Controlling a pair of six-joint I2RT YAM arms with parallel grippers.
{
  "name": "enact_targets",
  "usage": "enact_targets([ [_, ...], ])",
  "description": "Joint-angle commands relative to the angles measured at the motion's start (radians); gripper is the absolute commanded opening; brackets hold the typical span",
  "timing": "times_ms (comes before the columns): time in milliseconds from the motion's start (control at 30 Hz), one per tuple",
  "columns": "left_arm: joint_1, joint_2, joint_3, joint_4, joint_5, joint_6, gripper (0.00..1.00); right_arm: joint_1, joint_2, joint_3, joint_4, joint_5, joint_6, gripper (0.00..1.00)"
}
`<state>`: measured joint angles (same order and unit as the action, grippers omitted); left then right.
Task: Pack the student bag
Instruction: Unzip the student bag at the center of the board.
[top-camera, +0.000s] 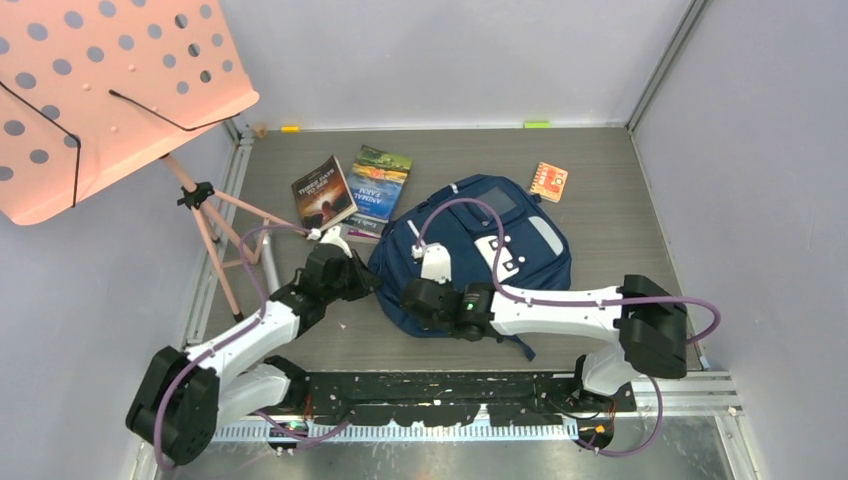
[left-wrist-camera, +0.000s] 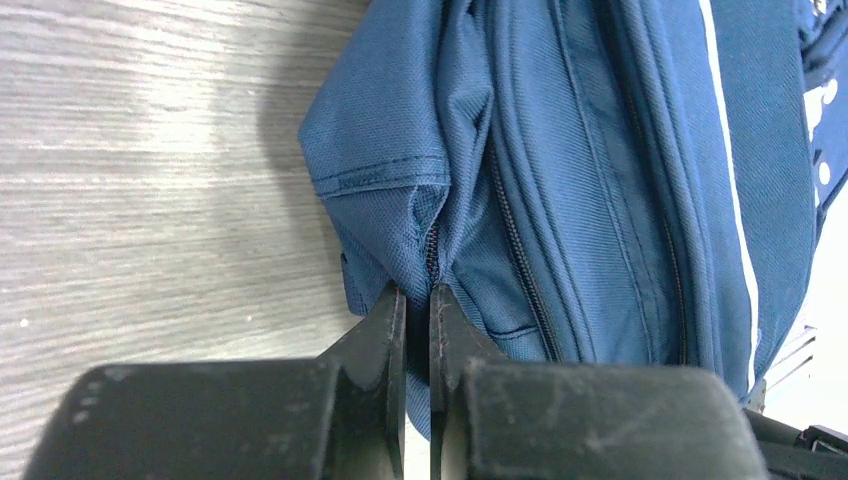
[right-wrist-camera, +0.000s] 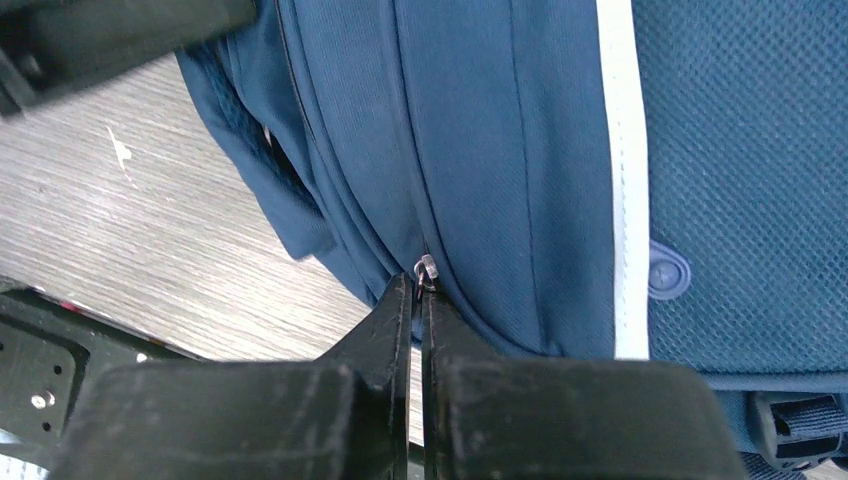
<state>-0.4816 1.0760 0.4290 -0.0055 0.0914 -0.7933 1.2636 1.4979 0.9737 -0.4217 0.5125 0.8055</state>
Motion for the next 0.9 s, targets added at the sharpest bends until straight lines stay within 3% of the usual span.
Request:
enact_targets([
  [0, -0.106, -0.113, -0.045, 0.015, 0.063, -0.076, 0.0, -0.012, 0.077, 0.197, 0.035, 0.057, 0.071, 0.0],
  [233, -0.174, -0.23, -0.124, 0.04, 0.06, -0.119, 0.0, -0.118, 0.175, 0.324, 0.032, -0.071, 0.114, 0.0],
  [600, -0.283, -0.176, -0.17, 0.212, 0.09, -0.092, 0.0, -0.223, 0.344, 0.552, 0.039, -0.237, 0.086, 0.01],
  [867, -0.284, -0.275, -0.114, 0.046, 0.05, -0.027, 0.0, -0.231, 0.324, 0.543, 0.04, -0.307, 0.074, 0.28],
])
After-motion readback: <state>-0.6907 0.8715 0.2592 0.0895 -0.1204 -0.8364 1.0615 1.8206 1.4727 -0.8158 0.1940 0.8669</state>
